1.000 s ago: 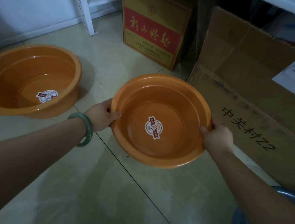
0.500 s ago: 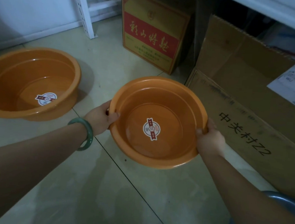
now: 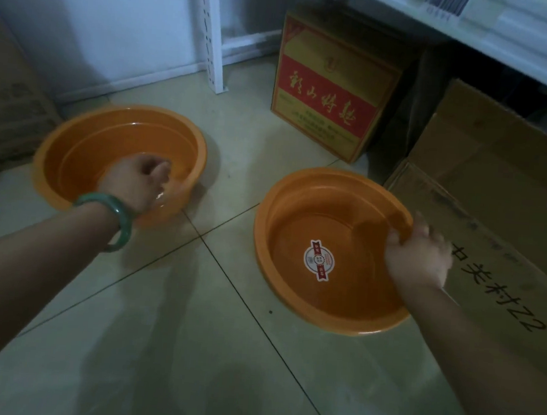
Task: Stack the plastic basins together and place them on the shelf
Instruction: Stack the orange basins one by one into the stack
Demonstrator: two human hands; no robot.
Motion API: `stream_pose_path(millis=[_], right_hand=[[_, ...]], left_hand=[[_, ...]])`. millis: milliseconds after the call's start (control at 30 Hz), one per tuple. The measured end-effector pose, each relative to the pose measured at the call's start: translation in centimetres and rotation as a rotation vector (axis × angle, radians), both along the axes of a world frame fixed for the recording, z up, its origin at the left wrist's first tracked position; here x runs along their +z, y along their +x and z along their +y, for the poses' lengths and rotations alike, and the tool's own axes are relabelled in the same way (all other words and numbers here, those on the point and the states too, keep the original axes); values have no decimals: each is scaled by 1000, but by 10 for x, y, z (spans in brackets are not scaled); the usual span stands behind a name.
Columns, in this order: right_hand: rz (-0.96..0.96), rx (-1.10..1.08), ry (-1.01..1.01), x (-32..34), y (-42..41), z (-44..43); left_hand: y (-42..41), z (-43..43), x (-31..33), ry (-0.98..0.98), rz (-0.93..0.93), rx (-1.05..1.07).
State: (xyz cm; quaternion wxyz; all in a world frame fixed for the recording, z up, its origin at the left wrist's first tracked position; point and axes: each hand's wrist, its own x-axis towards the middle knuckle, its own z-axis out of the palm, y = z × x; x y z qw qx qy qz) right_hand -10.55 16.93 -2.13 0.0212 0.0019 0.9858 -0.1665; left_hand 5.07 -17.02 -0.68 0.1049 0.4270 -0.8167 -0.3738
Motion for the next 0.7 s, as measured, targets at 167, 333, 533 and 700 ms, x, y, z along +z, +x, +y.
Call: stream_pose_path(millis=[167,333,533,700], right_hand=[[59,200,-114,15,8,-68],[24,446,-167,13,22,-130],[-115,571,-149,-3,26,-194],[110,527,217,-19,20,-221]], left_hand=[[32,-44,-3,-137,-4,269],[55,-78,-16,-222,12,348],[65,-108,-37,-197,-43,448],[56,-134,-45,-107,-49,521]])
